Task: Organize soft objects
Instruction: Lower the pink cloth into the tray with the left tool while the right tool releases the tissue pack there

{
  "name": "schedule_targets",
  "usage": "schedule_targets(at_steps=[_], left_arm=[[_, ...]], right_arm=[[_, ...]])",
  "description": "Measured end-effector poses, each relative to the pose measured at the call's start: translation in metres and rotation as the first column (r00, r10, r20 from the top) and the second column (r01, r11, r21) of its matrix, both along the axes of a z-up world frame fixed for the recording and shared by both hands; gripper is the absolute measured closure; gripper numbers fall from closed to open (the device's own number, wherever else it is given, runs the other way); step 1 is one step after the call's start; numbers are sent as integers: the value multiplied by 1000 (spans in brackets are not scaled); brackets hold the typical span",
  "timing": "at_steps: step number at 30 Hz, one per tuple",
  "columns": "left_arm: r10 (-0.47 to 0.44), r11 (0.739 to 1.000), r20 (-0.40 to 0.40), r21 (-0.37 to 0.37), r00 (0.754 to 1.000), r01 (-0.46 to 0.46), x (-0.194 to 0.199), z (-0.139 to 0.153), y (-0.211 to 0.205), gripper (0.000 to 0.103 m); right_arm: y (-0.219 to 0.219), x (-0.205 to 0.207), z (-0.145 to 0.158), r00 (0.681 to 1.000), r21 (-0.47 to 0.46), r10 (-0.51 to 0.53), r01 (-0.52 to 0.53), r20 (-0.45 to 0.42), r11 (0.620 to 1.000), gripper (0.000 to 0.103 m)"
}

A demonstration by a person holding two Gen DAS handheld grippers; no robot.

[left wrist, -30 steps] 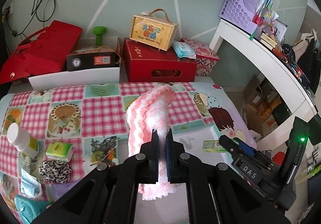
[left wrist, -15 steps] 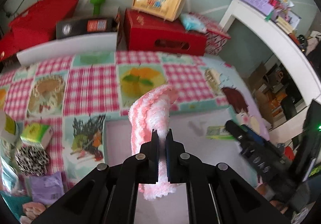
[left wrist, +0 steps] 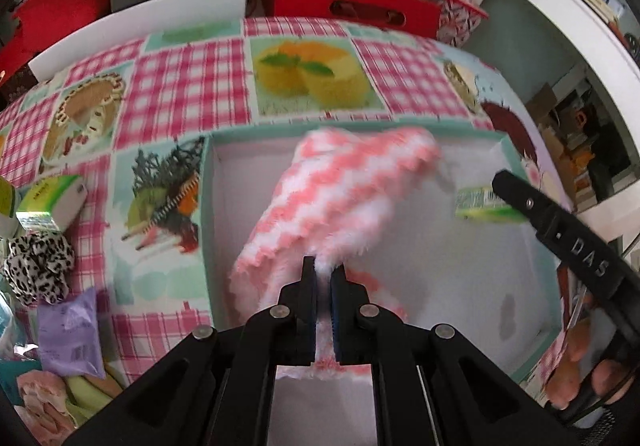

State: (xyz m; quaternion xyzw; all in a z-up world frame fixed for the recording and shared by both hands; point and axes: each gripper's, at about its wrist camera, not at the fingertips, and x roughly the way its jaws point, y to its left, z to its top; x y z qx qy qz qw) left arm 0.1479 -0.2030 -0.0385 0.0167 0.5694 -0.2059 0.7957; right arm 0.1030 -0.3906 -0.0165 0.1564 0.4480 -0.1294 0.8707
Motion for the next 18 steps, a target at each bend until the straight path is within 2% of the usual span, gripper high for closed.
schedule_targets(at_steps=[4,11,13,14,15,16,17,18], left_arm=[[-21,999,14,24,1000,21,-6,-1,-7,97],[-38,999,12,17,999,38,-12,2,-10,97],[-39,999,17,18,999,39,-14,7,-10,97],[-41,999,25,16,999,40,-16,11,-9,96],[-42,999,37,12,998,41,-17,17,-8,95],[-42,999,44,7,998,42,-18,20,-8,93],[-41,999,56,0,998,42,-19,26,-6,88],[-41,999,67,-6,997,41,-20,30,-5,78]], right_arm=[[10,1,-1,999,-56,31,-33,-43,998,52],[17,0,-1,993,-104,48,-60,-108,993,51],[17,-2,3,993,-120,41,-54,-110,991,49],[16,-4,8,995,-123,36,-48,-98,991,44],[16,-6,13,996,-121,33,-43,-84,992,36],[15,-8,18,997,-115,32,-39,-64,993,33],[15,-11,25,999,-104,36,-40,-37,994,32],[16,-12,29,999,-101,39,-41,-24,994,32]])
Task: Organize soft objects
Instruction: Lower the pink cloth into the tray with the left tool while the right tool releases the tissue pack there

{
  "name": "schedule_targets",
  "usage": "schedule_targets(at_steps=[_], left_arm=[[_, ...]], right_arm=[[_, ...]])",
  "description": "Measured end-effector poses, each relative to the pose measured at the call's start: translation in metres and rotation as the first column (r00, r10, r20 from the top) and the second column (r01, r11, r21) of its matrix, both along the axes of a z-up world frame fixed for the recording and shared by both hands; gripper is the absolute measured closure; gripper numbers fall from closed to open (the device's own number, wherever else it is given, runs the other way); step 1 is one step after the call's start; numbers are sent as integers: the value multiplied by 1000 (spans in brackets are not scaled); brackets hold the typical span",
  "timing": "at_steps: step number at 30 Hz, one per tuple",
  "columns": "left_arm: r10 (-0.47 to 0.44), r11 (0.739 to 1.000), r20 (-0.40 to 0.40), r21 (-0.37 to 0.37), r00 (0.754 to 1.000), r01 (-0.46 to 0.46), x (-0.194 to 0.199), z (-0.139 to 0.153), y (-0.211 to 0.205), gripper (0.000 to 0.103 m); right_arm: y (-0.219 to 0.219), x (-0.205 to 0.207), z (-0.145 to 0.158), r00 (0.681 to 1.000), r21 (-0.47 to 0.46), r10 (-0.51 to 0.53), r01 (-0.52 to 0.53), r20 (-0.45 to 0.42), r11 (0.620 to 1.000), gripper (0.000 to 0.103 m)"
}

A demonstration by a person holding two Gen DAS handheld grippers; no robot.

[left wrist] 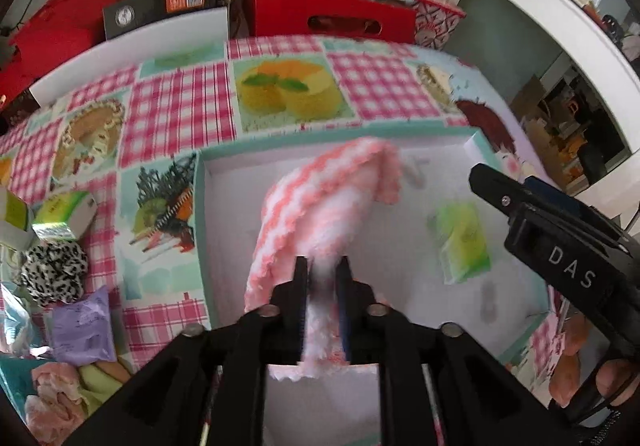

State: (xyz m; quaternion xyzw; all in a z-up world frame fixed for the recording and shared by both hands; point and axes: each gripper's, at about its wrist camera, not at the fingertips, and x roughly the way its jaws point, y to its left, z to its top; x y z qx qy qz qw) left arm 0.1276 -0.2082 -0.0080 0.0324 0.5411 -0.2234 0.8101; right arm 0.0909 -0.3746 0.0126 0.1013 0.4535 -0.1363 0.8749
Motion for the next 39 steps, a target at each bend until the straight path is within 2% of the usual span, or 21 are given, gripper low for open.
schedule_targets(at_steps=[1,2,3,7,9,20,24,25,26,27,29,39], left_arm=[[2,1000,14,-5,1000,-2,-1,6,1,71],[5,1000,30,-8,1000,-5,-3,11,3,58],[8,1000,42,-13,999,-7,-4,16,6,52],[27,999,80,-36,996,-25,-6,32,14,47],[46,998,90,-40,995,-42,-5,35,19,36],[145,989,70,-31,987,-144,9,26,43,36],[165,986,61,-44,984,-162,11,24,47,21],[170,985,61,-42,984,-167,12,23,48,20],[173,985,61,-38,983,-171,13,22,49,18],[178,984,59,-31,982,-177,14,20,50,15],[193,981,50,-21,980,-192,17,16,53,12],[216,976,46,-36,975,-215,20,13,61,12]], right_arm=[[2,0,3,1000,-3,1,-1,8,1000,32],[3,0,6,1000,-9,3,-3,15,1000,32],[5,-1,9,1000,-17,4,-4,19,1000,32],[6,-3,16,1000,-29,3,-2,31,1000,32],[5,-4,16,999,-24,-2,3,32,1000,29],[5,-2,7,1000,-31,-8,7,-8,1000,26],[7,-1,6,1000,-50,-2,1,-17,999,10],[7,-1,5,1000,-54,-1,0,-19,999,8],[7,0,4,1000,-58,-1,0,-22,998,1],[7,0,4,1000,-61,-1,-1,-22,998,0],[7,0,3,1000,-62,-1,0,-23,998,0],[2,-1,2,999,-79,-29,26,-31,996,0]])
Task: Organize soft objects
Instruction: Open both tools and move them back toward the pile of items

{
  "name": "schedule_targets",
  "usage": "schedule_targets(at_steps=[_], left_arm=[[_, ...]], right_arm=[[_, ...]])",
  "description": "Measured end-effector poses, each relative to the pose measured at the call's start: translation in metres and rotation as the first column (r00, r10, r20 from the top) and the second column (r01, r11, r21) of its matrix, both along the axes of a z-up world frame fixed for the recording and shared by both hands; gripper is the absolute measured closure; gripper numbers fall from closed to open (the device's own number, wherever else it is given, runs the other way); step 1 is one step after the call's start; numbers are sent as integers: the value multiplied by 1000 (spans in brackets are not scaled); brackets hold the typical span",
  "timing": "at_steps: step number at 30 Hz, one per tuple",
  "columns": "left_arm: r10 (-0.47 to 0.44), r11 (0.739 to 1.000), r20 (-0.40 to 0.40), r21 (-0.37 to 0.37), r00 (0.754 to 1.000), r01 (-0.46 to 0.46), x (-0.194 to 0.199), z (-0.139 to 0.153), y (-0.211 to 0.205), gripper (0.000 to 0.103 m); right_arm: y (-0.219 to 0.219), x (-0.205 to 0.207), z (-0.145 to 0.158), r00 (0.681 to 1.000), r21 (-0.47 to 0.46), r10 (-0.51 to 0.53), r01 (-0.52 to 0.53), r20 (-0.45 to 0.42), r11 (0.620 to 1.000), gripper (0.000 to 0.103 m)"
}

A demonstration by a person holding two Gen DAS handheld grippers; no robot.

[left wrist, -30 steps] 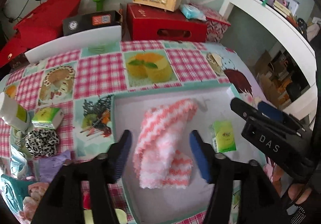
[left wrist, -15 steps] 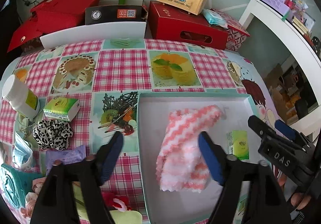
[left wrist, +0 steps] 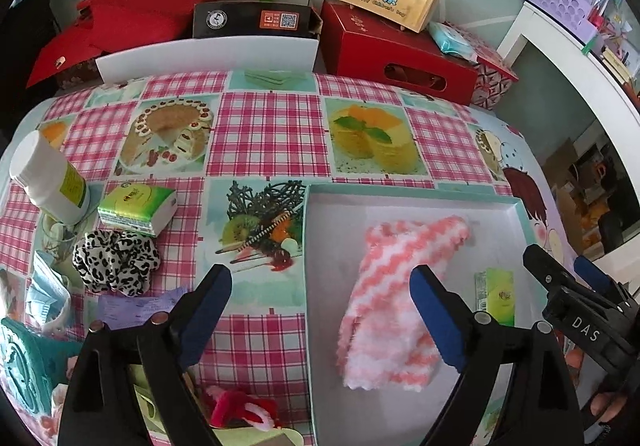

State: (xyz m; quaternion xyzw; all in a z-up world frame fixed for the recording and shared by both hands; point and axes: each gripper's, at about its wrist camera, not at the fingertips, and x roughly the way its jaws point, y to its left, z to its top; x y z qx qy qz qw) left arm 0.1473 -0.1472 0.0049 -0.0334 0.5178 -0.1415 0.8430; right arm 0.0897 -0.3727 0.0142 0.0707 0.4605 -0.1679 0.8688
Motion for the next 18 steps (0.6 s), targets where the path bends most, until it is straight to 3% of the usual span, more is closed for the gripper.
schedule_targets(at_steps=[9,18], left_arm=[[-26,998,-9,-54,1000,26,1,0,3,12],[43,996,-15,-83,999,-44,3,6,29,11]], right_arm=[[3,0,4,1000,7,9,-9,18,1000,0],[14,2,12,998,30,22,-24,58,999,0]])
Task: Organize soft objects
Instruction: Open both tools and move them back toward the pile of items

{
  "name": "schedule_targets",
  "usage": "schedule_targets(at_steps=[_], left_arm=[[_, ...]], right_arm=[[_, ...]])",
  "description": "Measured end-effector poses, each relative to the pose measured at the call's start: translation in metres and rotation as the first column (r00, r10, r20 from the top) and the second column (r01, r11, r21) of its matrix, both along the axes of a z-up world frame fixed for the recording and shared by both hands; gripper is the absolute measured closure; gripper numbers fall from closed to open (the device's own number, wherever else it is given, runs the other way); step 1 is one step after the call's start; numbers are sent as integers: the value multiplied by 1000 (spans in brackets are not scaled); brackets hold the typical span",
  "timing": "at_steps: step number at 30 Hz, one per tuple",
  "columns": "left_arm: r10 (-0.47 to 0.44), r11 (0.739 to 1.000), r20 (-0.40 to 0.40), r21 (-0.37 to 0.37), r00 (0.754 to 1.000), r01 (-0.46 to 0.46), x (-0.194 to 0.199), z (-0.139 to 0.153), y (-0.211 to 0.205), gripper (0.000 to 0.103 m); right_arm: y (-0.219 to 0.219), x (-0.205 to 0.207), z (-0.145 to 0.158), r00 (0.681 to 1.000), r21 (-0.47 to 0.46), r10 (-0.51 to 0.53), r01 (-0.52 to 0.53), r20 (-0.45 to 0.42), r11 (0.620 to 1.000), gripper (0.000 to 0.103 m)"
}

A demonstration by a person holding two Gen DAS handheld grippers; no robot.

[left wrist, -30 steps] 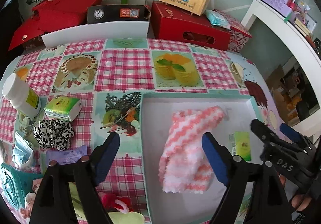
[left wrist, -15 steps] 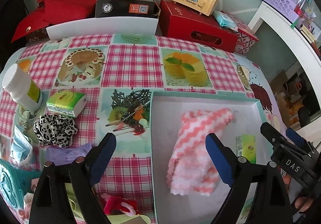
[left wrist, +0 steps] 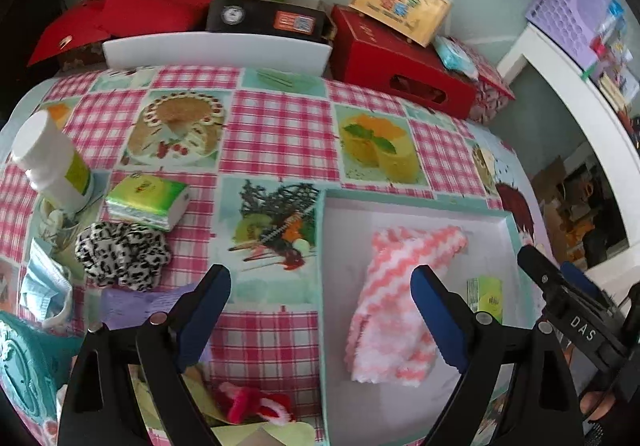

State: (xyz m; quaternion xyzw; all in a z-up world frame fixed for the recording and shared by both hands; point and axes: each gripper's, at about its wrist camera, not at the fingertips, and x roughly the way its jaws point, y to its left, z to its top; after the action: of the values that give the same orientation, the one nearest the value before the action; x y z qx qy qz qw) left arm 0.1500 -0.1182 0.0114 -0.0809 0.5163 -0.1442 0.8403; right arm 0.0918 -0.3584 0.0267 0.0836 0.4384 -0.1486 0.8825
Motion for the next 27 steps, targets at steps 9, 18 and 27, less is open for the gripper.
schedule_targets(at_steps=[9,18,27], left_arm=[[175,984,78,-33,981,-173,-2,21,57,11],[304,952,156,-11,940,-306,-9,34,116,11],[374,921,175,43,911,-386,-17,38,159,11]], right_arm=[[28,5,12,997,70,42,-47,70,996,0],[70,16,20,988,82,107,-116,109,990,0],[116,27,10,981,47,184,-188,66,981,0]])
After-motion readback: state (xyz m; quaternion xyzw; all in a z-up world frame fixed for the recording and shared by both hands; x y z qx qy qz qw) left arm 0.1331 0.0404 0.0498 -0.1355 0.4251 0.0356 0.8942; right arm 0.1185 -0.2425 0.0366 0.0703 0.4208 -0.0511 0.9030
